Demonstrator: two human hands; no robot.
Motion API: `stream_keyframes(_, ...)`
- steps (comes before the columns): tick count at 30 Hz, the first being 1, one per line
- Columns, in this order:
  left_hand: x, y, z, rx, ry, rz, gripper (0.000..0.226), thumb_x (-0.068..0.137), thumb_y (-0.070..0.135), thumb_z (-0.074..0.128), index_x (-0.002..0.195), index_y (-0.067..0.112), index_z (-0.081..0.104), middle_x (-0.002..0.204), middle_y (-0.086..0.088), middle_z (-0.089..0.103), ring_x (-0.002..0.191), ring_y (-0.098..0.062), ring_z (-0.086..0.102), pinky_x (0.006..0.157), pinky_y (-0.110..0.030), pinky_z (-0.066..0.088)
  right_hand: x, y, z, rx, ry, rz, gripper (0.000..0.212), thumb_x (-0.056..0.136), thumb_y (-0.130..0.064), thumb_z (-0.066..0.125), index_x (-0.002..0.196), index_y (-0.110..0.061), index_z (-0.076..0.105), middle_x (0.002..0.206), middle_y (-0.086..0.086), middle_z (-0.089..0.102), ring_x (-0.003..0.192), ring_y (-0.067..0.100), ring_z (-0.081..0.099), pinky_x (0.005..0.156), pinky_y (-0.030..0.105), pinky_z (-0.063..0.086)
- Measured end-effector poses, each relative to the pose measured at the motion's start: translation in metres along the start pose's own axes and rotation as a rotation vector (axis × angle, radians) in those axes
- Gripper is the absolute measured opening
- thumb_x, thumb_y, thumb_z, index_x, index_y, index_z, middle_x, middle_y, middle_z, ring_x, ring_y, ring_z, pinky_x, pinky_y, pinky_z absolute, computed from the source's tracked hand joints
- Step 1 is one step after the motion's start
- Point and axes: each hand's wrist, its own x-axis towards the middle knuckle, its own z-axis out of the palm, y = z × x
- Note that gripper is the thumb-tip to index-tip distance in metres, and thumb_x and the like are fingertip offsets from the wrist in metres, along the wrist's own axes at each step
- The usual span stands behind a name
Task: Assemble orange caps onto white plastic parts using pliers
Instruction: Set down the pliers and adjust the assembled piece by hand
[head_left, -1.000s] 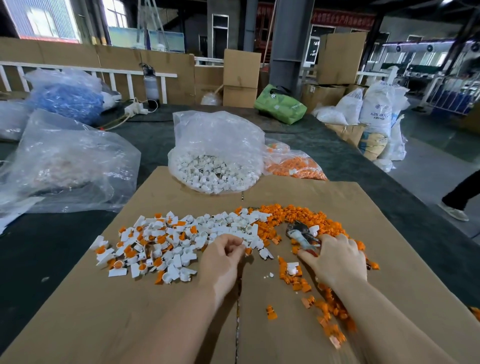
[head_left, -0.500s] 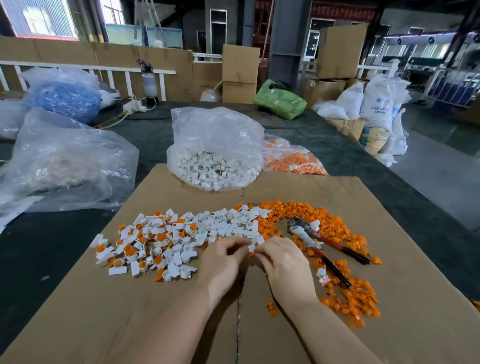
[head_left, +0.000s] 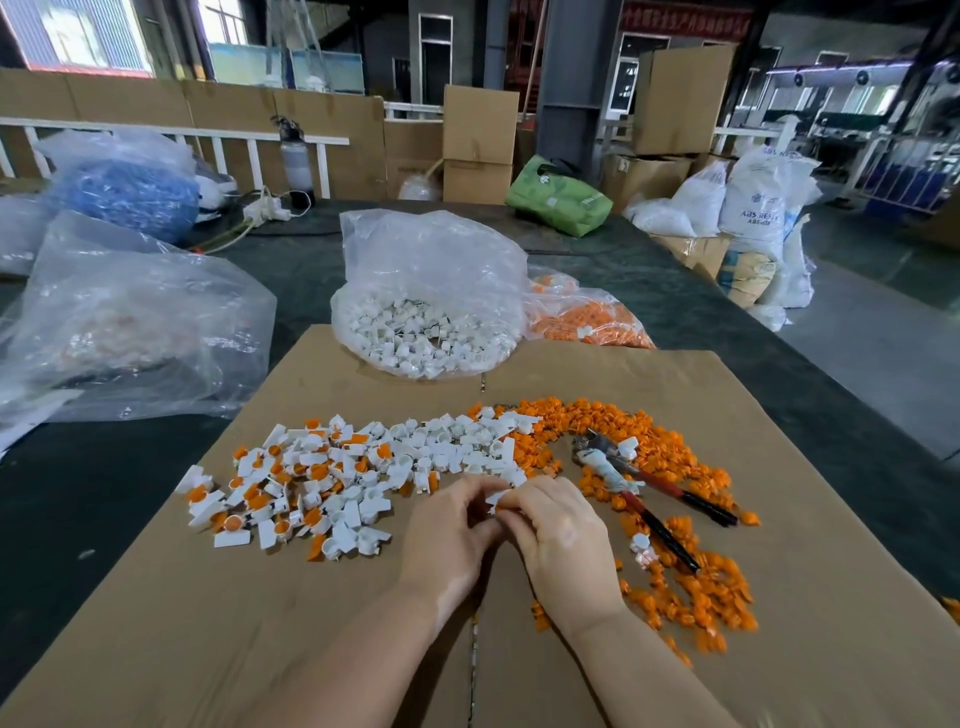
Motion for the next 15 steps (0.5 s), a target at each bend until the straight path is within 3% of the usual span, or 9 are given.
stream_keyframes(4, -0.0004, -0.0008, 0.0015, 0.053, 0.009, 0.029, 0.029, 0.082, 0.014, 0.07, 0.109, 0.024, 0.067, 0.096, 0.019, 0.062, 0.092, 0.001, 0.055, 0.073, 0.004, 0.034, -0.001, -0.0004, 0.0021, -0.029, -0.004, 0.01, 0.014, 0.073, 0.0, 0.075, 0.07, -0.007, 0.064, 0.071, 0.002, 0.06, 0.066, 0.021, 0.056, 0.059, 0.032, 0.05)
stream_keyframes(8, -0.0008, -0.0021, 0.0025, 0.081, -0.003, 0.043, 0.03, 0.082, 0.014, 0.069, 0.11, 0.024, 0.066, 0.102, 0.016, 0.065, 0.092, 0.003, 0.053, 0.073, 0.006, 0.032, -0.0025, -0.0007, 0.0026, -0.041, -0.009, 0.021, 0.015, 0.072, -0.002, 0.075, 0.068, -0.007, 0.062, 0.068, 0.002, 0.059, 0.064, 0.02, 0.055, 0.059, 0.027, 0.046)
stream_keyframes(15, -0.0017, -0.0005, -0.0011, -0.056, 0.012, -0.023, 0.028, 0.08, 0.021, 0.073, 0.106, 0.029, 0.067, 0.099, 0.017, 0.065, 0.09, 0.005, 0.057, 0.072, 0.003, 0.037, -0.0046, 0.0046, 0.001, 0.09, 0.043, 0.13, 0.011, 0.077, -0.002, 0.073, 0.085, -0.008, 0.07, 0.081, -0.002, 0.064, 0.081, 0.012, 0.058, 0.074, 0.013, 0.041)
